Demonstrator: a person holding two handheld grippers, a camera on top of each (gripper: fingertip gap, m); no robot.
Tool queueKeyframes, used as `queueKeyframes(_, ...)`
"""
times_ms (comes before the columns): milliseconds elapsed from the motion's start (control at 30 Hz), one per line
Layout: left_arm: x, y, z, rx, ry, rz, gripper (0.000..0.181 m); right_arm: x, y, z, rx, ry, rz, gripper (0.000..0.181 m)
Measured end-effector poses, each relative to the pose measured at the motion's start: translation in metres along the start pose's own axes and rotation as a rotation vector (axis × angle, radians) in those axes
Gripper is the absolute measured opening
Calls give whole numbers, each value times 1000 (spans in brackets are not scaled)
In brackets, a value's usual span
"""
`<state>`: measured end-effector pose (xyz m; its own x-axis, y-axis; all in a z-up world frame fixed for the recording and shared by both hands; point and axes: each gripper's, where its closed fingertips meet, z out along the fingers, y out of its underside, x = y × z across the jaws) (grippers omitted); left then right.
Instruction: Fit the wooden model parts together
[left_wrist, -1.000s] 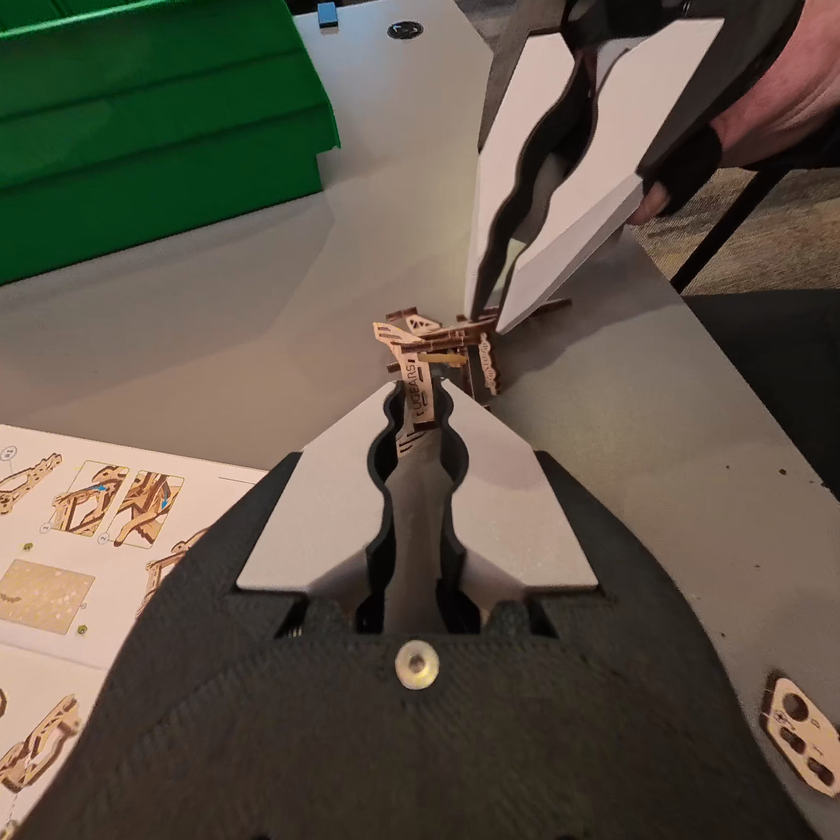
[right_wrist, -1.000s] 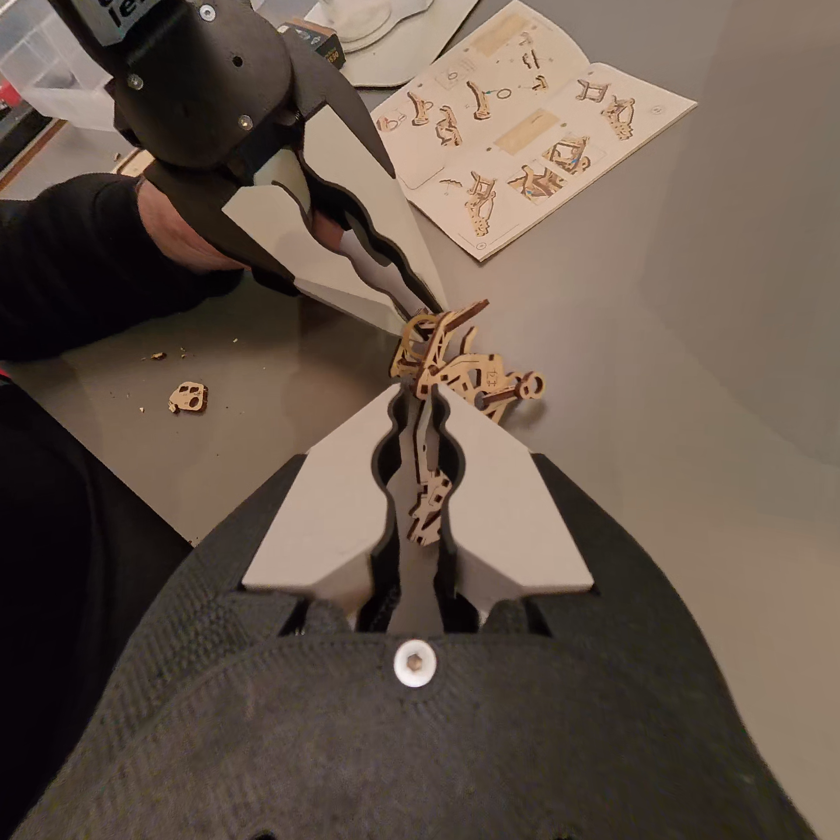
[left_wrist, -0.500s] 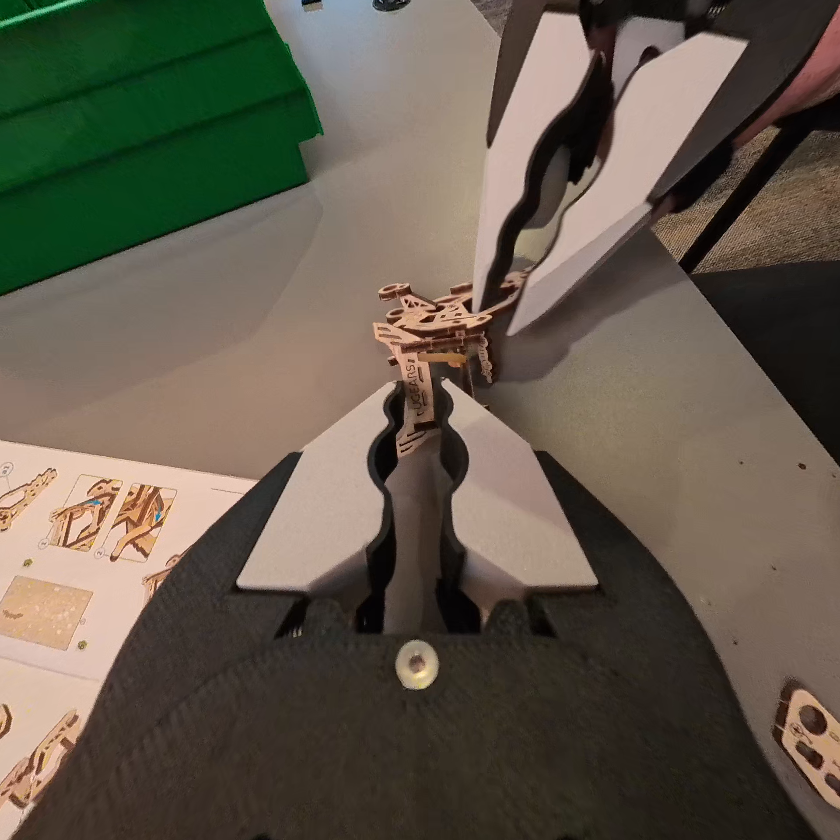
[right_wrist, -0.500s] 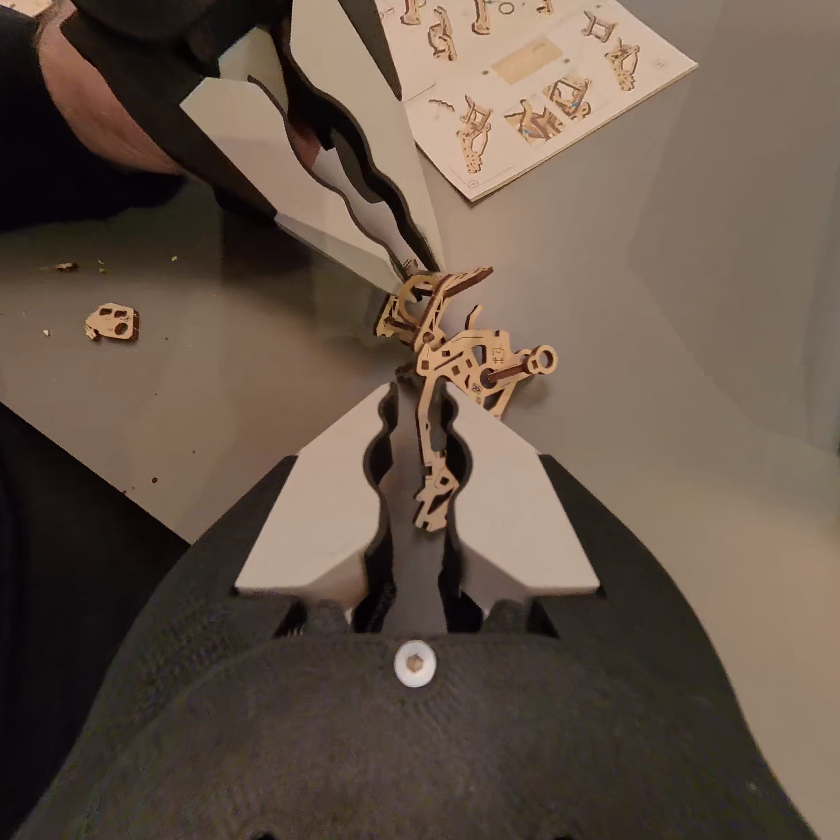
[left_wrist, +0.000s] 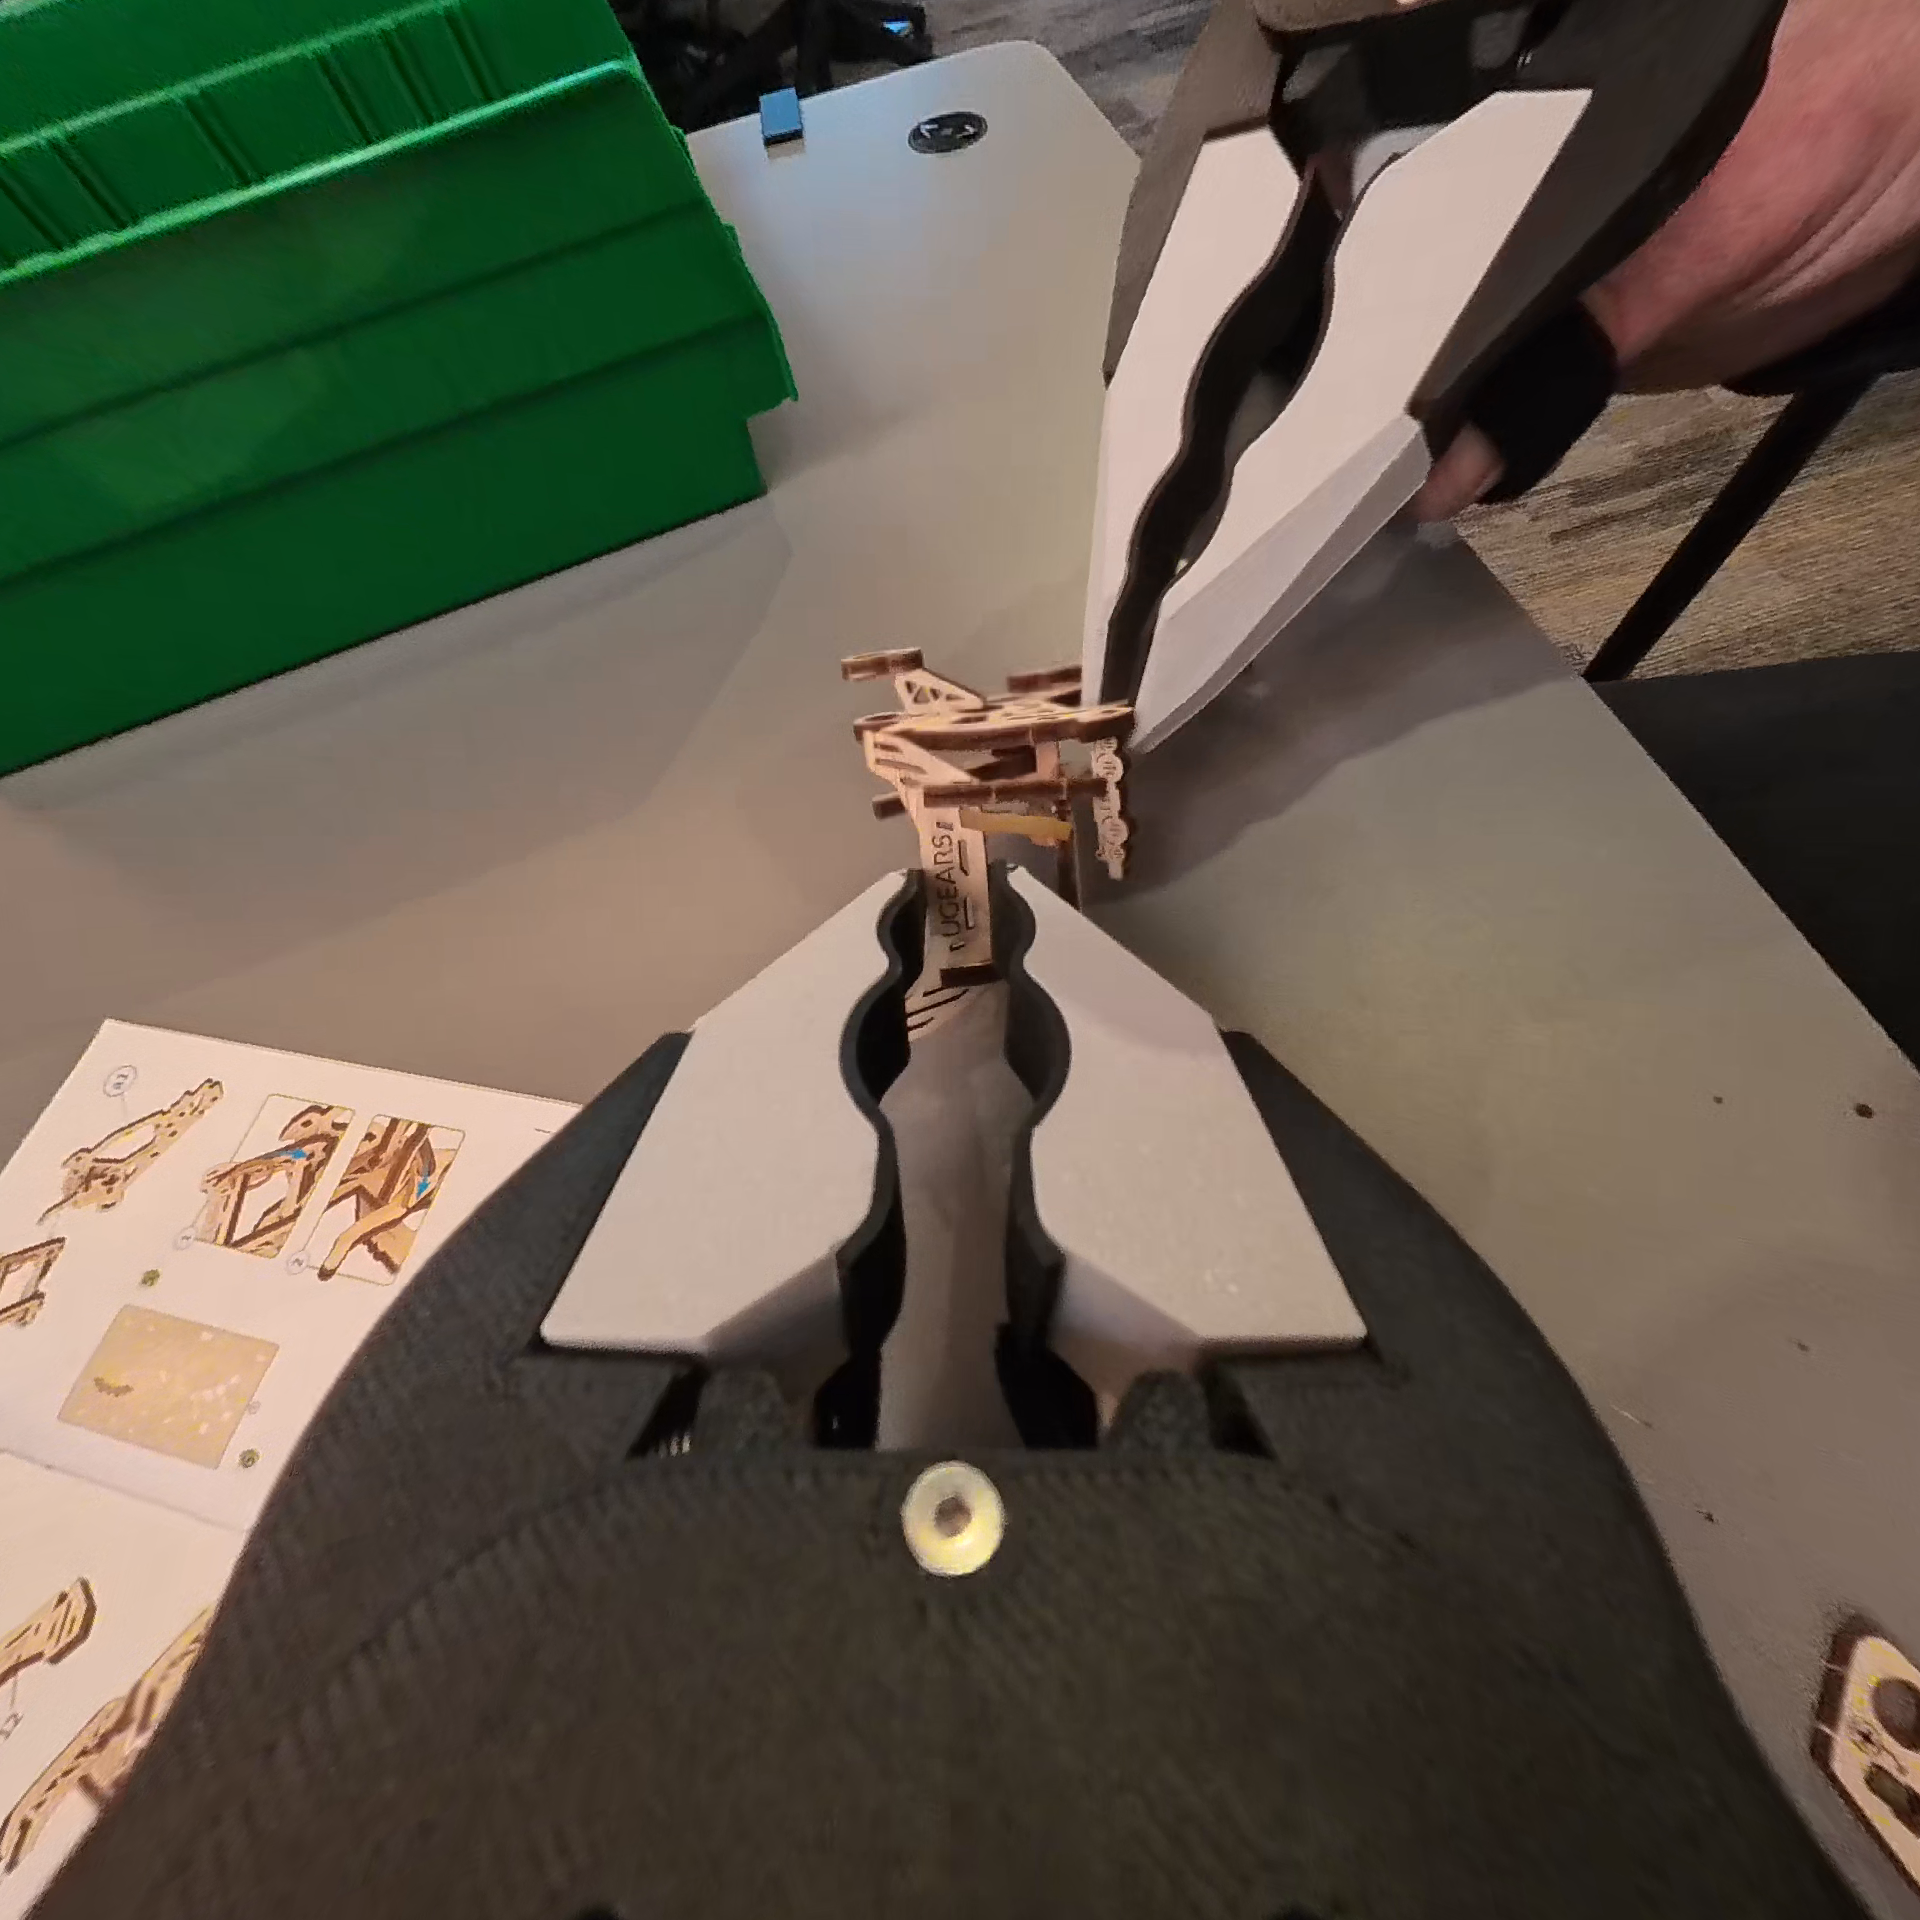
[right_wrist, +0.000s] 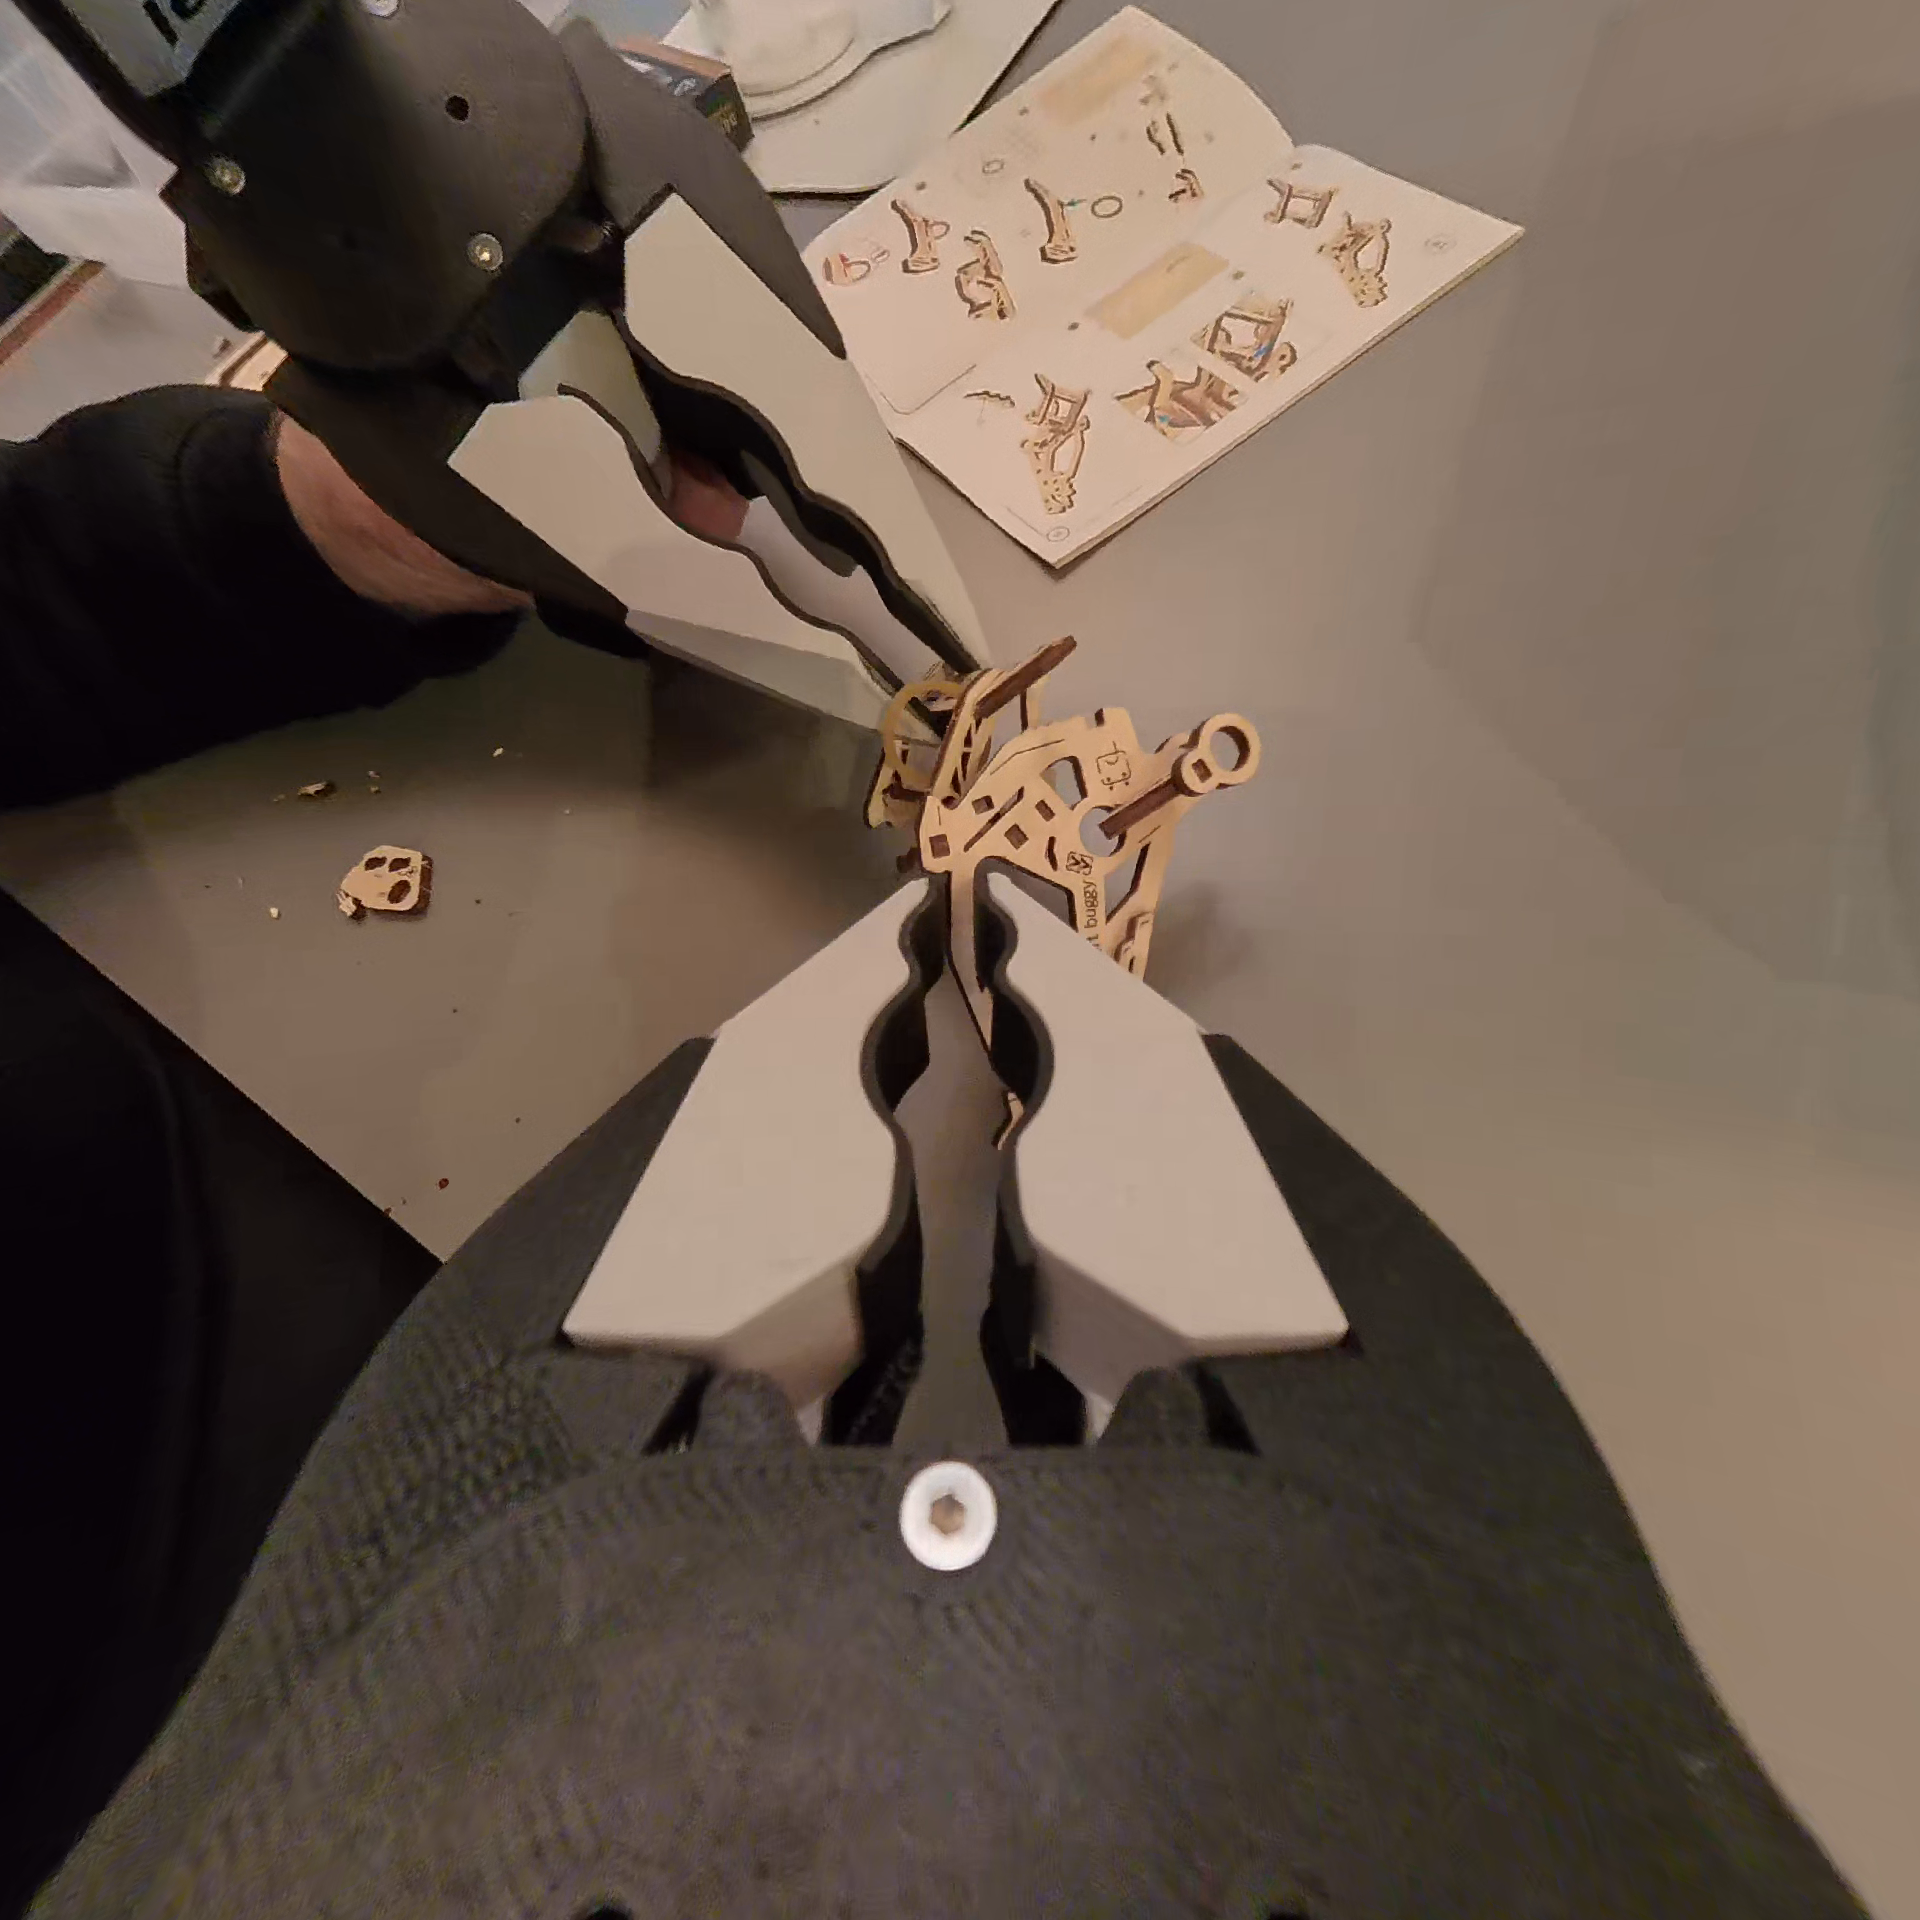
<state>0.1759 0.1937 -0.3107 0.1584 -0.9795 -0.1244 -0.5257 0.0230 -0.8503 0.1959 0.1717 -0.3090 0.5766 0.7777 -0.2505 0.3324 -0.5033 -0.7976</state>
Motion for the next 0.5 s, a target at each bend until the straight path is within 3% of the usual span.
queueKeyframes(133, -3, -11, -2, 62, -19, -52, 10, 4, -4, -1, 23, 31, 30, 1)
queueKeyframes(500, -7, -9, 2, 34, -97, 14, 10, 3, -8, -1, 24, 46, 15, 1)
